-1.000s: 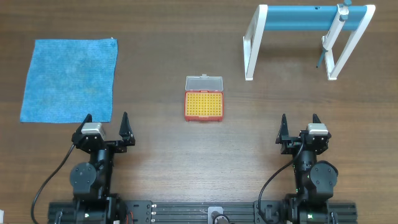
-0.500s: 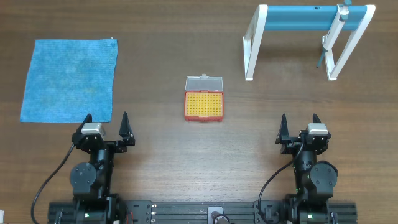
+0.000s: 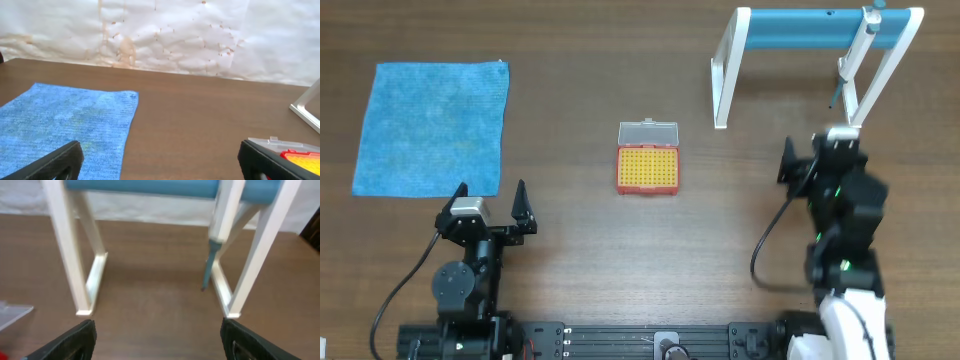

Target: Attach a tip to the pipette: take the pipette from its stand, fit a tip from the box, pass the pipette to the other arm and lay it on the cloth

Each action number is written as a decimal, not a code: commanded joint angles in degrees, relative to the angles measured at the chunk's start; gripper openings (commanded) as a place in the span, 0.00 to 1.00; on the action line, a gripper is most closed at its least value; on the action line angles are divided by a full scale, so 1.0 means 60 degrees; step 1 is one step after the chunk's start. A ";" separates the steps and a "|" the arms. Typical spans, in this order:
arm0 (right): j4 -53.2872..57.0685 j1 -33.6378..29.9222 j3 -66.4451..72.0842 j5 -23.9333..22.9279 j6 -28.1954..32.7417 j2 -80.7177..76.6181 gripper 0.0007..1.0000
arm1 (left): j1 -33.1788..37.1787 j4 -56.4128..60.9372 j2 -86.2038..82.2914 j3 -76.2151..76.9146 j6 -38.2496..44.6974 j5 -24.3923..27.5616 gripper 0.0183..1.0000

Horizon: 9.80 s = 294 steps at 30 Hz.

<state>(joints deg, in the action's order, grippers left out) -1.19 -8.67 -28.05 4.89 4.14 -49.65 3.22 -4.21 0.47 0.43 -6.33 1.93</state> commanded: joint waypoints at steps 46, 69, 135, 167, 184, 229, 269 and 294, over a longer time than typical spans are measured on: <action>-0.5672 -0.2528 -0.4018 0.4255 -0.0747 -0.8174 0.53 | 0.0007 -0.0058 -0.0047 -0.0018 -0.0087 0.0106 1.00; -0.5672 -0.2532 -0.4018 0.4262 -0.0750 -0.8094 0.08 | 0.0007 -0.0058 -0.0047 -0.0018 -0.0087 0.0106 1.00; -1.3030 0.5442 -0.0211 0.5257 -0.1206 -0.8837 0.07 | 0.0007 -0.0058 -0.0044 -0.0018 -0.0087 0.0106 1.00; -1.2604 0.5523 -0.0211 0.5289 -0.1202 -0.9194 0.07 | 0.0007 -0.0058 -0.0047 -0.0018 -0.0087 0.0106 1.00; -1.2943 0.5530 0.0372 0.5005 -0.0492 -0.9318 0.07 | 0.0007 -0.0058 -0.0047 -0.0018 -0.0087 0.0106 1.00; -0.6364 0.4903 -0.4543 0.7635 -0.2029 -0.6335 0.07 | 0.0007 -0.0058 -0.0047 -0.0018 -0.0087 0.0106 1.00; -0.4309 0.4350 -0.5366 1.2342 -0.6127 -0.5949 0.08 | 0.0015 0.4284 0.1042 0.0943 -1.0597 0.6302 1.00; -0.4317 0.4433 -0.5366 1.2688 -0.7191 -0.5949 0.07 | -0.2426 0.6604 1.3948 1.0163 -0.7541 1.2032 0.85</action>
<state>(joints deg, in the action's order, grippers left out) -26.76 17.65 -59.35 81.52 -37.93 -86.32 -10.46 34.04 83.79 59.61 -52.51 72.47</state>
